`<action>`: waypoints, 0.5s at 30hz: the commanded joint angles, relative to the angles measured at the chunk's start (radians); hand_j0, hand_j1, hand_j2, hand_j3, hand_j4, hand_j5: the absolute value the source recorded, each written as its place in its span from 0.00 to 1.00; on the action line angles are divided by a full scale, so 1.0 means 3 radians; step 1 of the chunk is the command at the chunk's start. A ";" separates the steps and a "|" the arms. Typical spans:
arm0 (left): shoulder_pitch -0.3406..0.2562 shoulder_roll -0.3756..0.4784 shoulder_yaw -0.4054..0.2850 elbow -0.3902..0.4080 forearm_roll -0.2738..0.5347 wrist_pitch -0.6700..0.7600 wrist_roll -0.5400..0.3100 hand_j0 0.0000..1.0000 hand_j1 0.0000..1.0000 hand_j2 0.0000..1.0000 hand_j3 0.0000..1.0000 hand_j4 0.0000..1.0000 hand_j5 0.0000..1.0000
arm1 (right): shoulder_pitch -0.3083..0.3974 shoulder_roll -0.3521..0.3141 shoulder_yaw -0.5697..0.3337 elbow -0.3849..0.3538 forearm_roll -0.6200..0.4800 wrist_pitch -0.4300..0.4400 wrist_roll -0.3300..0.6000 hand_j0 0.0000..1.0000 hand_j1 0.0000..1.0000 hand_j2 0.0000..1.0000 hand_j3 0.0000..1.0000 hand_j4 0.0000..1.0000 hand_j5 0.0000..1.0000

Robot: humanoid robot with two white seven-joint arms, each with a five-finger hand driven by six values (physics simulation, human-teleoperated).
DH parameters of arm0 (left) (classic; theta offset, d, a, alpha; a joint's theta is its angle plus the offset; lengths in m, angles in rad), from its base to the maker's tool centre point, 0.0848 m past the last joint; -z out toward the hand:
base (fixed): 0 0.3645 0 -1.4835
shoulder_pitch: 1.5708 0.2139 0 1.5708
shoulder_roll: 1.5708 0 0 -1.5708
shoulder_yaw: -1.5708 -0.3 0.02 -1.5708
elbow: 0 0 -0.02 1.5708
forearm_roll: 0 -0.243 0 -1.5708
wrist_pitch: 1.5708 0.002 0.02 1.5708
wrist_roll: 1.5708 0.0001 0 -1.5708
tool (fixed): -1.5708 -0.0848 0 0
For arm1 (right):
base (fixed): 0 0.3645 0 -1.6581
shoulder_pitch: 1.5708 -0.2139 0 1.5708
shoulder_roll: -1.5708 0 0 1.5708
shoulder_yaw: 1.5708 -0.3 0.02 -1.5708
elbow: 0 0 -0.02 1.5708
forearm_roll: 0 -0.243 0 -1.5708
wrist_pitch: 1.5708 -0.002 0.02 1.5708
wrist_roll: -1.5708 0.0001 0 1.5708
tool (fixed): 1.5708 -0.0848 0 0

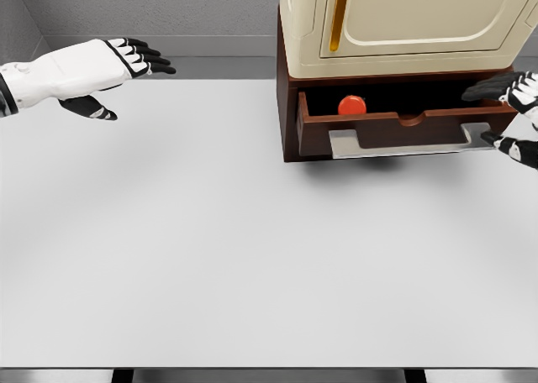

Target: Put the switch into the drawer with left arm, and close the drawer with right arm

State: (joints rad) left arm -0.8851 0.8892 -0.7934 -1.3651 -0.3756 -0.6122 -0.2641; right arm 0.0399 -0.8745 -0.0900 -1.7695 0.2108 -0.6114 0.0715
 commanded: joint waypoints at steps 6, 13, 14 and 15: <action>0.0000 0.0002 0.0001 0.0000 0.0020 0.0005 0.0006 1.00 1.00 1.00 1.00 1.00 1.00 | -0.0020 -0.0127 0.0192 -0.0002 -0.0023 0.0002 0.0028 0.61 0.61 0.61 0.61 0.61 0.61; 0.0005 0.0002 0.0006 0.0000 0.0020 0.0005 0.0001 1.00 1.00 1.00 1.00 1.00 1.00 | 0.0000 -0.0204 0.0387 -0.0002 -0.0023 0.0002 0.0028 0.60 0.60 0.60 0.60 0.60 0.60; 0.0000 0.0002 0.0001 0.0000 0.0020 0.0005 0.0006 1.00 1.00 1.00 1.00 1.00 1.00 | 0.0010 -0.0235 0.0392 -0.0002 -0.0023 0.0002 0.0028 0.60 0.60 0.60 0.60 0.60 0.60; 0.0000 0.0002 0.0006 0.0000 0.0020 0.0005 0.0006 1.00 1.00 1.00 1.00 1.00 1.00 | 0.0020 -0.0276 0.0392 -0.0002 -0.0023 0.0002 0.0028 0.60 0.60 0.60 0.60 0.60 0.60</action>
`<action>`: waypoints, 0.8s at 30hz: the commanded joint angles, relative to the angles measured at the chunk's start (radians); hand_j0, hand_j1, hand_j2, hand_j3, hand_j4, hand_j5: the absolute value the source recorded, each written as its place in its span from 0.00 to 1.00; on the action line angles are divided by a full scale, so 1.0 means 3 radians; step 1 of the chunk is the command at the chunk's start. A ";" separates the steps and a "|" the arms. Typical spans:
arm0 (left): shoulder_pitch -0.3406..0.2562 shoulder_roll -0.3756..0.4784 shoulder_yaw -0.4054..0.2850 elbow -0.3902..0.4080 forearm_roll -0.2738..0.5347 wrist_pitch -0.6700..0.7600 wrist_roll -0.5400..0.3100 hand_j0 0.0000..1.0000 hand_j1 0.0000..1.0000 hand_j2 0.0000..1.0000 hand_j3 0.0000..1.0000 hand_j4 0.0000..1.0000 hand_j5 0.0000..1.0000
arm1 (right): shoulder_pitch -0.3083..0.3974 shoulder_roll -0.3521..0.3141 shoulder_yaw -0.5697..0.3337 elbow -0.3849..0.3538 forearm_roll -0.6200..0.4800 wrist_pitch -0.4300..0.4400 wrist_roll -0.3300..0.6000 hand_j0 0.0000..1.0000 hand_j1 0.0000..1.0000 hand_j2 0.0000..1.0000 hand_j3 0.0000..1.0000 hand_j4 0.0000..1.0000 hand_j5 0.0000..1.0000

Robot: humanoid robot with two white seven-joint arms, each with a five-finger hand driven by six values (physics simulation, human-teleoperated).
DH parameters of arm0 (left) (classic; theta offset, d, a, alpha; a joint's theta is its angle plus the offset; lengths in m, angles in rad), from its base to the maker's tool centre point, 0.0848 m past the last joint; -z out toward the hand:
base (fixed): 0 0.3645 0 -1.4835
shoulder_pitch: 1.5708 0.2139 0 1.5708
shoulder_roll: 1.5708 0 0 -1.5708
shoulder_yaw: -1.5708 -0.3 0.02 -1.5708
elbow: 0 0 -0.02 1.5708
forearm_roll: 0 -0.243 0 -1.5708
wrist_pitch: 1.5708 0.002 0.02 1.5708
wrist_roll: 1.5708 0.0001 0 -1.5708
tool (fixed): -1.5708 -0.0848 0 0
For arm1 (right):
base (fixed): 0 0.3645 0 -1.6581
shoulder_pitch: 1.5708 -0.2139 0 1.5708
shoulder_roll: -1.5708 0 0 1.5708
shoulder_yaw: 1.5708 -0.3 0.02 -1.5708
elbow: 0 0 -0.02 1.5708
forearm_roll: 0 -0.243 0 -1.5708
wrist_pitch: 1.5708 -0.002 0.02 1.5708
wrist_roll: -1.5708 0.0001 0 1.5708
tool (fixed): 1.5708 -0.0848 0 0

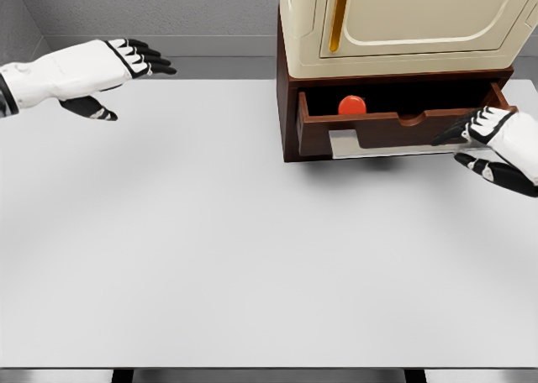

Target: Put the switch into the drawer with left arm, and close the drawer with right arm

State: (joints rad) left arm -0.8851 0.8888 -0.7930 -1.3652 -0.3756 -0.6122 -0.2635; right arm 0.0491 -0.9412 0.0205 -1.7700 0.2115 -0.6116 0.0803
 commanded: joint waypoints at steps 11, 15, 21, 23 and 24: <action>0.0005 0.0008 0.0005 0.0000 0.0020 0.0005 -0.0001 1.00 1.00 1.00 1.00 1.00 1.00 | 0.0225 -0.0406 -0.0043 0.0004 -0.0035 0.0002 -0.0017 0.58 0.58 0.58 0.58 0.58 0.58; 0.0005 0.0003 0.0005 0.0000 0.0020 0.0005 0.0004 1.00 1.00 1.00 1.00 1.00 1.00 | 0.0312 -0.0422 -0.0038 0.0004 -0.0025 0.0002 0.0003 0.58 0.58 0.58 0.58 0.58 0.58; 0.0005 0.0008 0.0005 0.0000 0.0020 0.0005 0.0004 1.00 1.00 1.00 1.00 1.00 1.00 | 0.0476 -0.0452 -0.0012 0.0009 0.0062 0.0002 0.0024 0.57 0.57 0.57 0.57 0.57 0.57; 0.0005 0.0008 0.0005 0.0000 0.0020 0.0005 -0.0001 1.00 1.00 1.00 1.00 1.00 1.00 | 0.0471 -0.0422 -0.0002 0.0009 0.0093 0.0002 0.0065 0.57 0.57 0.57 0.57 0.57 0.57; 0.0005 0.0008 0.0005 0.0000 0.0020 0.0005 0.0004 1.00 1.00 1.00 1.00 1.00 1.00 | 0.0470 -0.0411 -0.0002 0.0009 0.0098 0.0002 0.0075 0.57 0.57 0.57 0.57 0.57 0.57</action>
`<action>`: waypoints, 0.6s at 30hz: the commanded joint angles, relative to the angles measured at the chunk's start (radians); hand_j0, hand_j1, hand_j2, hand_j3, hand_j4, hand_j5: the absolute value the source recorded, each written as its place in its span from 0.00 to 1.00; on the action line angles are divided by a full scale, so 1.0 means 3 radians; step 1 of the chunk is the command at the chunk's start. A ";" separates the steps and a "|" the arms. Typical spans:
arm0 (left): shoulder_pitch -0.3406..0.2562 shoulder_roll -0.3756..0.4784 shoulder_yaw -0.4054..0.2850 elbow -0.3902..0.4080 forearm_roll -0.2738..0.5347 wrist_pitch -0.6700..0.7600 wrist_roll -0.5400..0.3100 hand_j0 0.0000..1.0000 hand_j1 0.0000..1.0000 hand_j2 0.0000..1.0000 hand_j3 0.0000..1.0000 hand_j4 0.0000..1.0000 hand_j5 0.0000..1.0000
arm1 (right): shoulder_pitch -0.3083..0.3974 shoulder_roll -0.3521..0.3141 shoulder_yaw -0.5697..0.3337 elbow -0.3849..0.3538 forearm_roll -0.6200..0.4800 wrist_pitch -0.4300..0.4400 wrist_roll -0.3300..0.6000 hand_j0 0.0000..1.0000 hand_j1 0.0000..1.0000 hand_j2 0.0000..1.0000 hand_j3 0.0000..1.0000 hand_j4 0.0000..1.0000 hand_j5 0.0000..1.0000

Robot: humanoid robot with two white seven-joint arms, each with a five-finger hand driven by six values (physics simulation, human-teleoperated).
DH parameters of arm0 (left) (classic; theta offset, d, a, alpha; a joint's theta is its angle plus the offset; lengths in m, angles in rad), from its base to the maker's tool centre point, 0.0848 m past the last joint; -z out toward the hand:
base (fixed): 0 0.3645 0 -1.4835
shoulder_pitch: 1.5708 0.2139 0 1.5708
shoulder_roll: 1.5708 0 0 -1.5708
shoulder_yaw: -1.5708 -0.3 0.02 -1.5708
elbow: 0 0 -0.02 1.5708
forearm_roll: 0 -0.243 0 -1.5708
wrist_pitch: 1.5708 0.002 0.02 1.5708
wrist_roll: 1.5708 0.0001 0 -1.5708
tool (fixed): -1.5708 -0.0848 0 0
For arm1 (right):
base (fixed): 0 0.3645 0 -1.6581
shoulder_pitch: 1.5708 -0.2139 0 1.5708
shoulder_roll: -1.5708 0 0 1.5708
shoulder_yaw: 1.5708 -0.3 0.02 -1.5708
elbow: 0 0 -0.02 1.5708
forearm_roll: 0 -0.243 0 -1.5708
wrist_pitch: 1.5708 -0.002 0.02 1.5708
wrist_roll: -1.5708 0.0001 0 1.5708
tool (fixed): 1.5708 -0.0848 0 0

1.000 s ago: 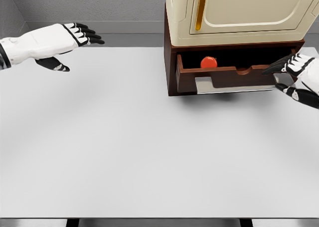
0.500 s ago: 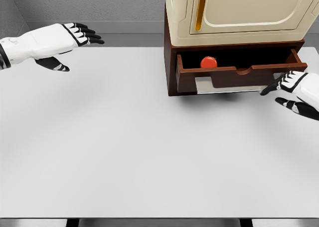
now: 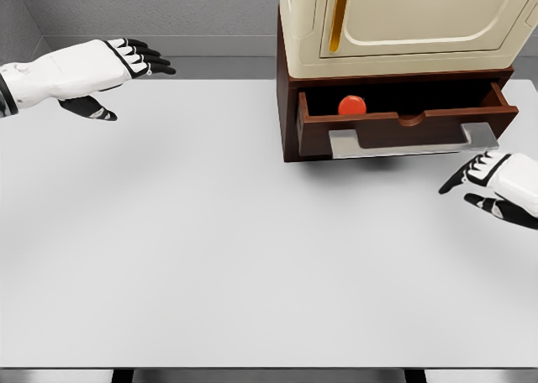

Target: Put the switch into the drawer with left arm, and close the drawer with right arm

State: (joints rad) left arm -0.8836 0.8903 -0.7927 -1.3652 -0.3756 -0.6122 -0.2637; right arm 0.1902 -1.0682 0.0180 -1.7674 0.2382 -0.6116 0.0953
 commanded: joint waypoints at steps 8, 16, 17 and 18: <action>0.0000 0.0003 0.0004 0.0000 0.0020 0.0005 0.0000 1.00 1.00 1.00 1.00 1.00 1.00 | -0.0107 0.0068 0.0022 0.0042 0.0070 0.0002 0.0045 0.58 0.58 0.58 0.58 0.58 0.58; 0.0000 0.0003 0.0004 0.0000 0.0020 0.0005 0.0000 1.00 1.00 1.00 1.00 1.00 1.00 | -0.0511 0.0155 0.0436 0.0211 0.0126 0.0002 0.0112 0.57 0.57 0.57 0.57 0.57 0.57; 0.0000 0.0003 0.0004 0.0000 0.0020 0.0005 0.0000 1.00 1.00 1.00 1.00 1.00 1.00 | -0.0511 0.0155 0.0436 0.0211 0.0142 0.0002 0.0112 0.57 0.57 0.57 0.57 0.57 0.57; 0.0000 0.0003 0.0004 0.0000 0.0020 0.0005 0.0005 1.00 1.00 1.00 1.00 1.00 1.00 | -0.0511 0.0155 0.0436 0.0211 0.0142 0.0002 0.0117 0.57 0.57 0.57 0.57 0.57 0.57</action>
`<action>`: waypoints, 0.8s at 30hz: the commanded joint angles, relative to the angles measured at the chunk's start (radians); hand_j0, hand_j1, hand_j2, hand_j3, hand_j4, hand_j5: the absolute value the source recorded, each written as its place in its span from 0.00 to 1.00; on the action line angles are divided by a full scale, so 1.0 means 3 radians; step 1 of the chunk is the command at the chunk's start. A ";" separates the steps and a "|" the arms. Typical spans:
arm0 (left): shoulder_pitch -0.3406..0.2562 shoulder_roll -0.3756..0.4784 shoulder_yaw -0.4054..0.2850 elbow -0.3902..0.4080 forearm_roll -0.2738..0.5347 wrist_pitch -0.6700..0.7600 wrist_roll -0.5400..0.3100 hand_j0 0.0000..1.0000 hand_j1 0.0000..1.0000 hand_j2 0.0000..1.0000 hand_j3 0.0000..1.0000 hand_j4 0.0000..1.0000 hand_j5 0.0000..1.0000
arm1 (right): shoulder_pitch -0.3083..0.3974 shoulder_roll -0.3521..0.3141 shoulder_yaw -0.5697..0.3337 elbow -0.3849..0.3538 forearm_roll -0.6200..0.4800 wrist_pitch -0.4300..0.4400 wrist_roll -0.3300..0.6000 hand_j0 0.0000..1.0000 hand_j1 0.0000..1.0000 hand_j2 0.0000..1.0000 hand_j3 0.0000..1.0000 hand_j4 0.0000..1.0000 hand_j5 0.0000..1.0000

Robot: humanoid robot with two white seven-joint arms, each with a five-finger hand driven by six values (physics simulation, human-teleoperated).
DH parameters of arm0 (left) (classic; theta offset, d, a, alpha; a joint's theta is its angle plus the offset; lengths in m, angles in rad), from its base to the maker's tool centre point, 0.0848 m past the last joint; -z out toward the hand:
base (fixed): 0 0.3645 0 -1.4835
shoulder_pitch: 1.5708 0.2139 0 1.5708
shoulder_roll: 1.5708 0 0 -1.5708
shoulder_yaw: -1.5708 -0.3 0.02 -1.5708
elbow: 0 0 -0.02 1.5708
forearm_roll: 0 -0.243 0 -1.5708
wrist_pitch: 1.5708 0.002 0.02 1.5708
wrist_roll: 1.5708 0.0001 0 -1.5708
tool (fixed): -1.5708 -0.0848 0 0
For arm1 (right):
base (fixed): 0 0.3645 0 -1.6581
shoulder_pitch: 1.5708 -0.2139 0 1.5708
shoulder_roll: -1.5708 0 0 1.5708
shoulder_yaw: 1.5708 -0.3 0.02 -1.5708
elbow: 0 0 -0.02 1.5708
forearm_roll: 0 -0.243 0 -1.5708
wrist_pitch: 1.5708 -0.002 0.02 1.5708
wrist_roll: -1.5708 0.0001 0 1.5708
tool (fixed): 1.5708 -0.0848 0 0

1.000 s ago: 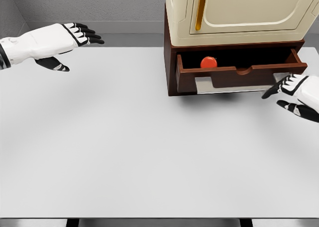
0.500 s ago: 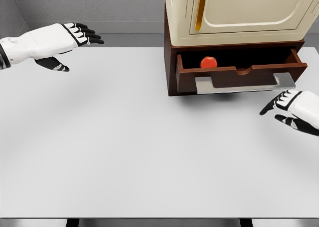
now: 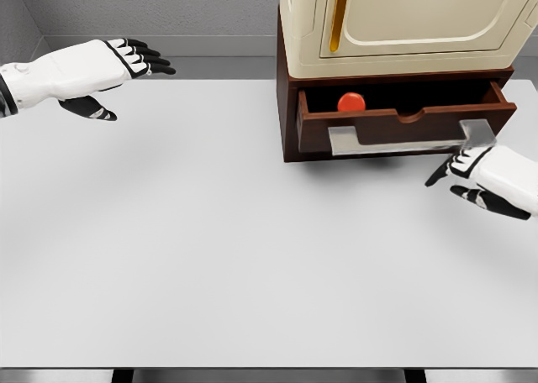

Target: Put the switch into the drawer with left arm, and close the drawer with right arm

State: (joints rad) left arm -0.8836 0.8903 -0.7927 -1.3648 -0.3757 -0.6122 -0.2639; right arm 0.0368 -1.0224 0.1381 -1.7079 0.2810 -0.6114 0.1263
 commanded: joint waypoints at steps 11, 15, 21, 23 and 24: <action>0.0000 0.0003 0.0004 0.0004 0.0020 0.0005 0.0005 1.00 1.00 1.00 1.00 1.00 1.00 | -0.0440 0.0166 0.0404 0.0339 0.0117 0.0002 0.0019 0.57 0.57 0.57 0.57 0.57 0.57; 0.0000 0.0003 0.0004 0.0004 0.0020 0.0005 0.0000 1.00 1.00 1.00 1.00 1.00 1.00 | -0.0511 0.0187 0.0455 0.0396 0.0142 0.0002 0.0019 0.57 0.57 0.57 0.57 0.57 0.57; 0.0000 0.0003 0.0004 0.0004 0.0020 0.0005 0.0000 1.00 1.00 1.00 1.00 1.00 1.00 | -0.0706 0.0248 0.0572 0.0483 0.0173 0.0002 0.0085 0.57 0.57 0.57 0.57 0.57 0.57; 0.0000 0.0003 0.0004 0.0004 0.0020 0.0005 0.0000 1.00 1.00 1.00 1.00 1.00 1.00 | -0.0798 0.0315 0.0639 0.0544 0.0173 0.0002 0.0096 0.57 0.57 0.57 0.57 0.57 0.57; 0.0000 0.0003 0.0004 0.0004 0.0020 0.0005 0.0005 1.00 1.00 1.00 1.00 1.00 1.00 | -0.0838 0.0315 0.0659 0.0570 0.0173 0.0002 0.0116 0.57 0.57 0.57 0.57 0.57 0.57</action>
State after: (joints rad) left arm -0.8836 0.8904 -0.7926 -1.3638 -0.3756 -0.6122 -0.2638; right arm -0.2178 -0.9358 0.3193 -1.5521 0.3368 -0.6114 0.1536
